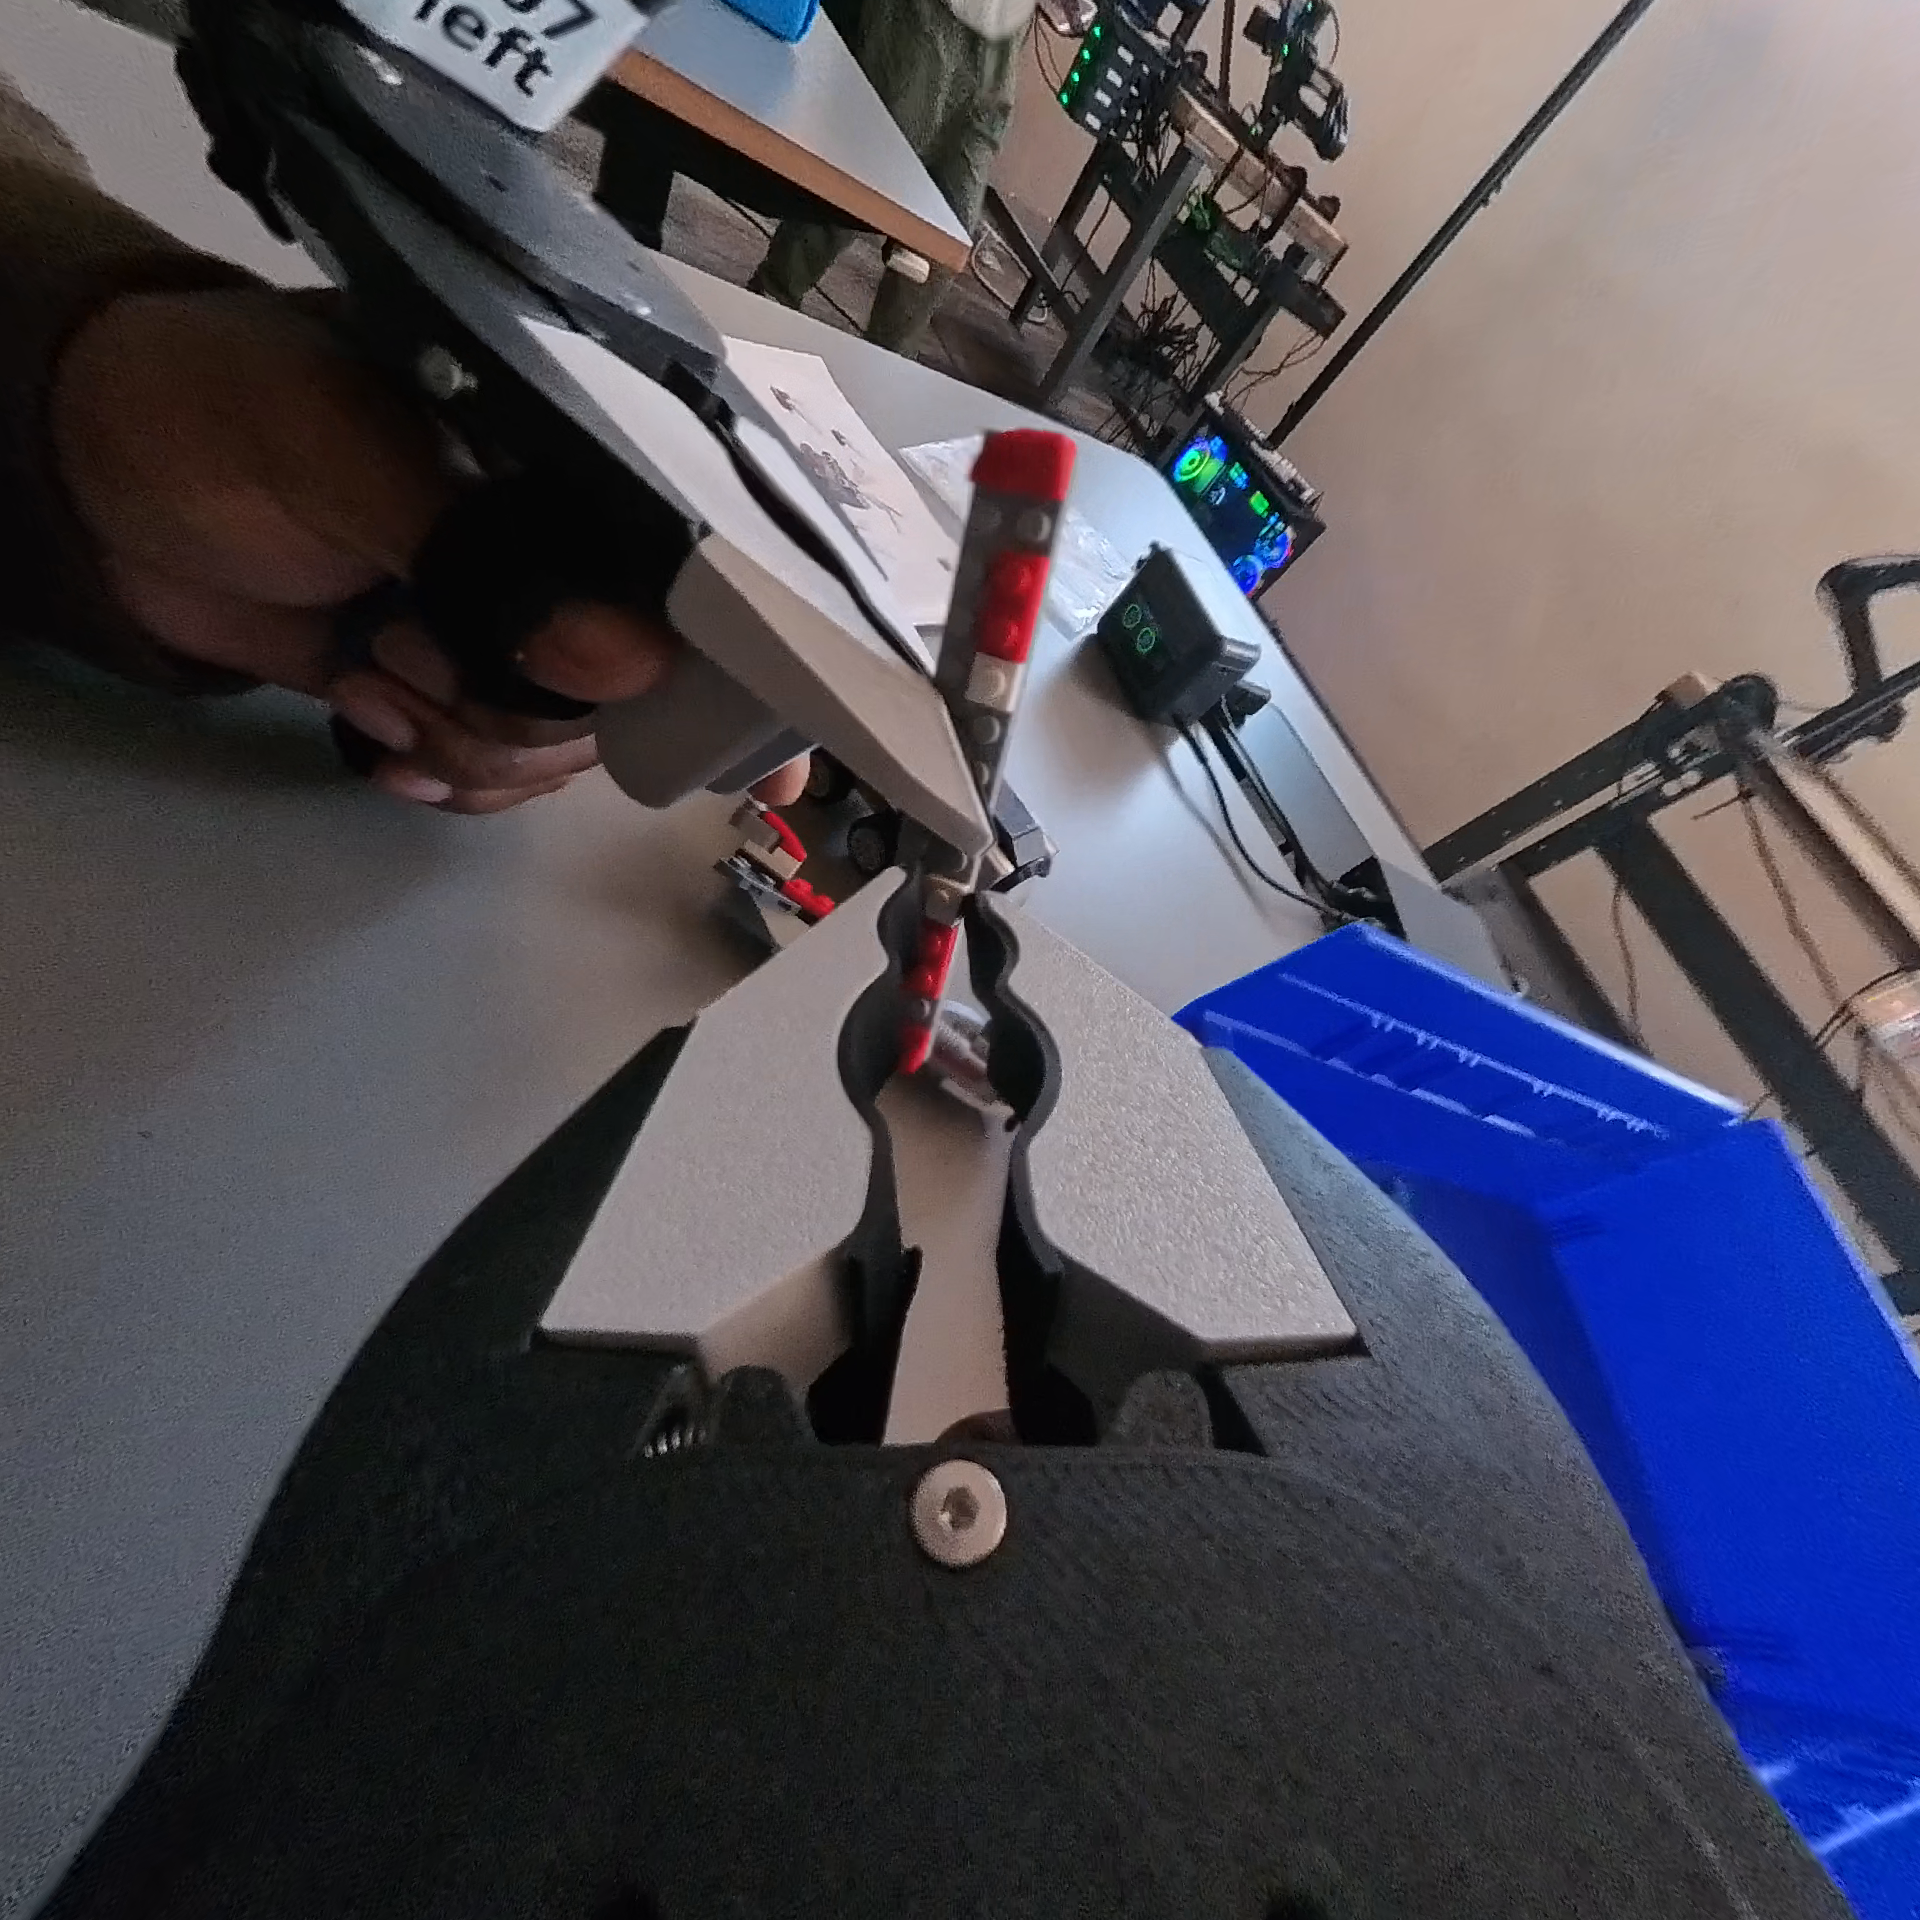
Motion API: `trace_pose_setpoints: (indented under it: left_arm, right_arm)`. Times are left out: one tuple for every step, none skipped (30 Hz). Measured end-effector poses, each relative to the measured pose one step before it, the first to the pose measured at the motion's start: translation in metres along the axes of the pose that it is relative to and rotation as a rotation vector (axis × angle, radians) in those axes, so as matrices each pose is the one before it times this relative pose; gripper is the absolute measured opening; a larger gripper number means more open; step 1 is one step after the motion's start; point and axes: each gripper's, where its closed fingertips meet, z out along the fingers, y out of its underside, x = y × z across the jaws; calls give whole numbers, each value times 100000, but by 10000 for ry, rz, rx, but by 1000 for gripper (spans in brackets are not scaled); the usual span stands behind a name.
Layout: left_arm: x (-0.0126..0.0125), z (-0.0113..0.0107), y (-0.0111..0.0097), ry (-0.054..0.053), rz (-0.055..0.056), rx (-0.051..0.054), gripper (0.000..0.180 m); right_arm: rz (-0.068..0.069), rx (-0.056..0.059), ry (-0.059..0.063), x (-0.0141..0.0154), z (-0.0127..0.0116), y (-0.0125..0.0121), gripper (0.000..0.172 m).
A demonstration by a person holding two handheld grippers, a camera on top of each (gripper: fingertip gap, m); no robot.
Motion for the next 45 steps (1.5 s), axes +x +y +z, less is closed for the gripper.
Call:
trace_pose_setpoints:
  left_arm:
    - [-18,-8,-12,27,-141,5,6]
    - [-66,5,29,20,-195,0,6]
    - [-61,-6,46,24,-163,14,6]
    - [-55,3,59,28,-135,-8,6]
    - [-45,-3,45,36,-165,2,7]
    - [-25,-9,0,58,-190,17,7]
    - [-16,-9,0,70,-190,11,7]
    - [-9,-23,-6,84,-207,4,7]
    - [-22,-10,9,90,-240,-2,7]
    - [-12,-2,17,92,-254,0,7]
    - [-38,3,49,88,-232,-21,6]
    - [-40,10,67,95,-244,-32,6]
    - [-33,14,36,92,-241,-9,7]
    - [-44,18,50,71,-202,-11,6]
    - [-56,13,67,83,-234,-35,7]
    - [-38,8,34,116,-300,-11,6]
    - [-19,-1,32,140,-340,11,6]
    - [-29,9,36,142,-333,3,6]
    - [-12,-4,22,126,-258,13,6]
    - [-348,-13,67,-98,-198,-10,7]
    - [-300,-95,-83,-23,-181,68,7]
    - [-248,-111,-186,32,-253,93,7]
    - [-151,-124,-261,21,-164,128,6]
    - [-103,-102,-189,-36,8,71,7]
    - [-28,-59,-142,-60,120,44,7]
    - [54,-23,-93,-29,105,32,7]
    - [73,-10,-85,11,38,37,7]
    - [26,-21,-67,5,6,31,7]
    - [-57,-55,-94,-31,10,48,7]
    - [-64,-66,-141,-29,13,54,7]
    - [-13,-70,-155,0,-5,61,7]
    - [-29,-71,-166,-5,-17,66,7]
    - [-26,-84,-183,-7,-26,86,7]
    - [-5,-71,-164,17,-51,81,7]
    - [-1,-34,-109,27,-64,53,7]
    - [-21,-33,-73,12,-47,45,7]
    - [-6,-7,-40,18,-39,24,7]
    - [0,-10,-44,18,-30,35,7]
    - [-2,-20,-48,14,-28,39,7]
    - [13,-8,-19,26,-47,12,7]
    - [13,-7,-37,29,-54,26,6]
    - [38,-8,-29,48,-73,20,6]
    - [65,1,-16,70,-90,10,6]
    - [51,21,15,64,-93,-3,6]
    - [74,22,25,99,-95,-10,6]
  right_arm:
    - [-343,42,80,-23,-31,-54,7]
    - [-290,5,82,-12,-1,-21,6]
    - [-185,0,64,-26,7,-3,6]
    - [-153,3,49,-39,15,22,5]
    - [-173,5,54,-27,10,12,5]
    - [-194,16,77,-9,4,-14,5]
    - [-203,27,93,4,-1,-43,5]
    - [-226,31,95,-1,-13,-44,5]
    - [-224,20,86,-3,-5,-30,5]
    - [-204,14,74,-13,-3,-26,4]
    - [-195,3,52,-27,-5,5,4]
    - [-204,1,37,-36,6,20,4]
    - [-155,12,28,-29,2,20,4]
    - [-60,14,5,-20,12,25,4]
    - [-40,11,-11,-28,16,44,4]
    - [-65,24,7,-17,-3,17,4]
    - [-99,24,25,-12,-3,-5,4]
    - [-114,15,32,-1,-7,-5,3]
    - [-72,44,102,116,-49,-27,0]
    - [-19,221,-3,20,-134,-315,0]
    - [92,231,-53,-21,-159,-437,0]
    - [28,93,-7,-30,-83,-307,0]
    - [-95,-31,27,-53,-1,-60,0]
    - [-27,-45,50,8,47,64,0]
    - [119,35,66,146,-1,33,0]
    - [222,36,32,214,-22,39,0]
    - [288,-23,6,279,-5,126,0]
    - [329,-42,-56,230,4,184,0]
    - [363,-47,-156,94,8,220,0]
    - [414,-83,-237,-10,39,319,2]
    - [443,-97,-287,-84,35,361,5]
    - [429,-52,-284,-85,18,312,10]
    - [375,3,-238,-43,-25,210,12]
    - [299,21,-218,-60,-50,135,14]
    - [234,-6,-209,-83,-56,137,15]
    - [181,-29,-171,-77,-29,143,15]
    - [125,-41,-155,-109,-26,146,15]
    - [68,-53,-156,-161,3,146,16]
    - [31,-31,-142,-184,12,94,15]
    - [17,-14,-121,-183,28,49,15]
    - [7,-3,-66,-122,42,32,15]
    - [-8,8,-28,-83,56,15,15]
    - [-17,15,-26,-81,48,7,15]
    - [-11,41,-11,-54,37,-24,15]
    - [-7,65,-14,-48,1,-76,13]
